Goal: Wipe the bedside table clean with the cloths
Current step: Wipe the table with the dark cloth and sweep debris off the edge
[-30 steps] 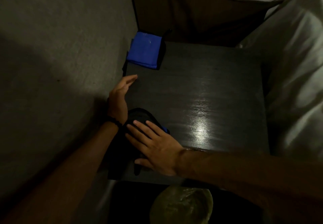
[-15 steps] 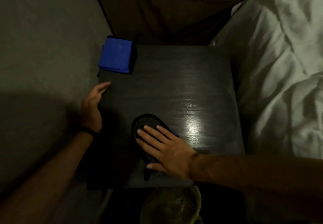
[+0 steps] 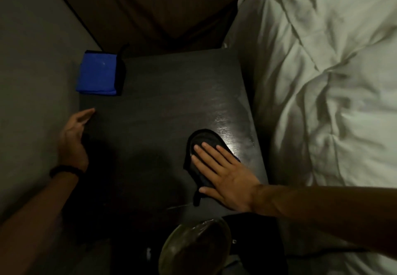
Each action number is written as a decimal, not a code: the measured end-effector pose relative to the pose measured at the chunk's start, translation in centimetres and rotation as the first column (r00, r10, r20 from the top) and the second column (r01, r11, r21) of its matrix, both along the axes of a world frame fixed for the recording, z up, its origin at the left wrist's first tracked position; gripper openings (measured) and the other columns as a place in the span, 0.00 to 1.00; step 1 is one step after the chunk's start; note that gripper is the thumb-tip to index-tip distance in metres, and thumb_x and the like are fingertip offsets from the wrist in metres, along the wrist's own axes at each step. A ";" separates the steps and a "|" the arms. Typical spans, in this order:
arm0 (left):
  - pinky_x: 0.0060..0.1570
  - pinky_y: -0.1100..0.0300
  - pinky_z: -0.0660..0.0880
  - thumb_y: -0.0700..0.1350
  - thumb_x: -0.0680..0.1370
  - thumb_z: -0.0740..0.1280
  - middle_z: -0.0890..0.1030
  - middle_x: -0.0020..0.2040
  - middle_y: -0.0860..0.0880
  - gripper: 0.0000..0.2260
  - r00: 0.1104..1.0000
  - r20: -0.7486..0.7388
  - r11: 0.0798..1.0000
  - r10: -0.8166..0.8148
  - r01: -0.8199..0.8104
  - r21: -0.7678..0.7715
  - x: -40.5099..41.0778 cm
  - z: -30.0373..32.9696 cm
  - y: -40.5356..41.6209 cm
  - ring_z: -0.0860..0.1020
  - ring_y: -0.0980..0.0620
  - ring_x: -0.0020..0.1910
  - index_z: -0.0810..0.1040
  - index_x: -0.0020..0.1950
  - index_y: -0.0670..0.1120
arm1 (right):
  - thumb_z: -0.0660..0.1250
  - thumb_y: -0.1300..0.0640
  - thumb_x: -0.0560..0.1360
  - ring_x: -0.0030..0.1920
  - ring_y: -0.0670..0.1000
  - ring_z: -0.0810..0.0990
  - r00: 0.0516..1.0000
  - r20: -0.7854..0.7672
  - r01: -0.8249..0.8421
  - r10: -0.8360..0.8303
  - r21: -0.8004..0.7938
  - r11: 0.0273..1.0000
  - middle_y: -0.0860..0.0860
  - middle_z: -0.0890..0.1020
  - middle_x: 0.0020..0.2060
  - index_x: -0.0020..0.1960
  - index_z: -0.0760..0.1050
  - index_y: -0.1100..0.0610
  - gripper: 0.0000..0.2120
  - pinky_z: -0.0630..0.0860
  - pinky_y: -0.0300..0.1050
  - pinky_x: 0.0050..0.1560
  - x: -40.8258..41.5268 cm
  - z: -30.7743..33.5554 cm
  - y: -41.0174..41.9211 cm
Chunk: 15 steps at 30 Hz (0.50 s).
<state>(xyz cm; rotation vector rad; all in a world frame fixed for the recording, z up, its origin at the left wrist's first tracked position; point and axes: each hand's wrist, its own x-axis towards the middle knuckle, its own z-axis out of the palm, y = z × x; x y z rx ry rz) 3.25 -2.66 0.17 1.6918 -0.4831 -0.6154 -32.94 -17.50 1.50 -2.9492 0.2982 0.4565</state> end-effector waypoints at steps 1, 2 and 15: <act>0.69 0.47 0.64 0.48 0.73 0.54 0.75 0.65 0.41 0.17 1.000 -0.001 1.000 0.004 -0.004 0.009 -0.1 0.0 -0.1 0.71 0.44 0.67 0.79 0.55 0.55 | 0.49 0.36 0.82 0.81 0.57 0.40 1.000 -0.003 0.020 -0.020 -0.004 1.000 0.56 0.44 0.81 0.82 0.44 0.57 0.37 0.47 0.57 0.79 -0.7 0.0 -0.3; 0.70 0.45 0.63 0.47 0.74 0.53 0.74 0.66 0.41 0.16 1.000 -0.005 1.000 0.003 -0.003 0.016 -0.1 -0.1 -0.2 0.71 0.43 0.68 0.78 0.55 0.54 | 0.49 0.36 0.82 0.81 0.57 0.41 0.999 -0.005 0.038 -0.038 -0.008 0.999 0.56 0.45 0.81 0.82 0.45 0.57 0.37 0.48 0.57 0.79 -1.4 0.0 -0.6; 0.71 0.48 0.62 0.40 0.80 0.48 0.75 0.63 0.42 0.17 0.992 -0.088 0.993 0.086 -0.079 0.086 -0.7 0.7 -1.2 0.69 0.42 0.69 0.75 0.52 0.52 | 0.46 0.36 0.82 0.81 0.58 0.46 0.962 -0.012 0.273 -0.274 -0.042 0.961 0.58 0.50 0.81 0.82 0.49 0.58 0.36 0.58 0.60 0.77 -7.6 -0.2 -0.7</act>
